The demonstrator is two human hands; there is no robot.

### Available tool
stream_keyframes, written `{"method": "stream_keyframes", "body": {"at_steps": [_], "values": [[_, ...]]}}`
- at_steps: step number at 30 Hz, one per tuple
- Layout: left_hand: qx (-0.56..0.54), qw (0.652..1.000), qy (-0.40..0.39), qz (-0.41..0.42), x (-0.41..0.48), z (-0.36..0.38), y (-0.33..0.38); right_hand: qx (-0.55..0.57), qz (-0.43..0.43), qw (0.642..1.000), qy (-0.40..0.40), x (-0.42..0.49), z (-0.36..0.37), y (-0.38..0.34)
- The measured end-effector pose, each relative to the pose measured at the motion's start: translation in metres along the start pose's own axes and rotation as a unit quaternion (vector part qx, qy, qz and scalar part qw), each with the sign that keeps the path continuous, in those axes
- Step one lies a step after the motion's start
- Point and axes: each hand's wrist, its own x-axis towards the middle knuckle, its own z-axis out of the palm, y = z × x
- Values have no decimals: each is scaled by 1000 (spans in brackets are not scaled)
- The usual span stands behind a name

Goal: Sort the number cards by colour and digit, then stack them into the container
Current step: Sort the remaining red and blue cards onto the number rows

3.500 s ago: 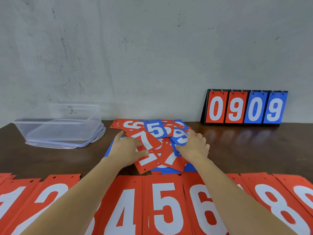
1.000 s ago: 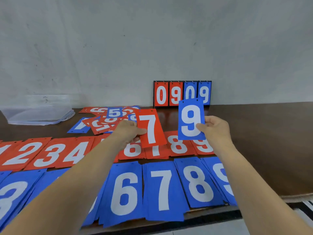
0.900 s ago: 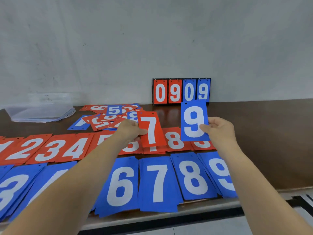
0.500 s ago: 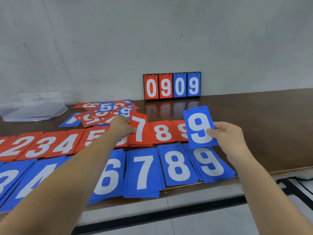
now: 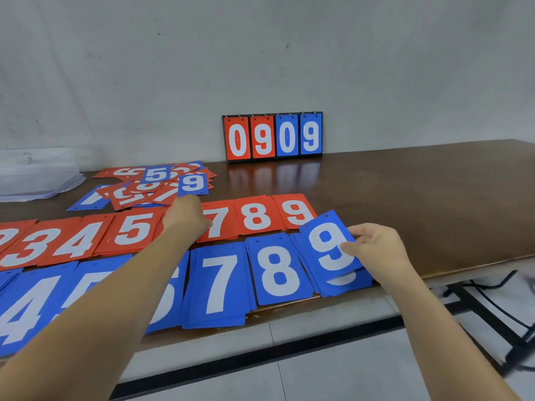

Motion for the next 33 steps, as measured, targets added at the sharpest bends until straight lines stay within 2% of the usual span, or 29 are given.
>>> {"method": "stream_keyframes", "body": {"at_steps": [2,4,8,12,21,33], "values": [[-5,1000,8,0,-1,1,-1,-109,2,994,21,0,3,5],[-12,1000,16,6,-3,2,-1,-161,-1,986,38,-1,8,9],[-57,997,35,42,-7,4,-3,-175,-15,983,55,-3,12,12],[-79,993,58,71,-17,2,-1,-178,-72,979,74,-6,19,2],[-85,991,53,83,-29,-19,-19,-205,-152,966,29,5,54,-57],[-68,993,91,39,28,-71,-136,-240,-244,939,21,53,155,-181]]}}
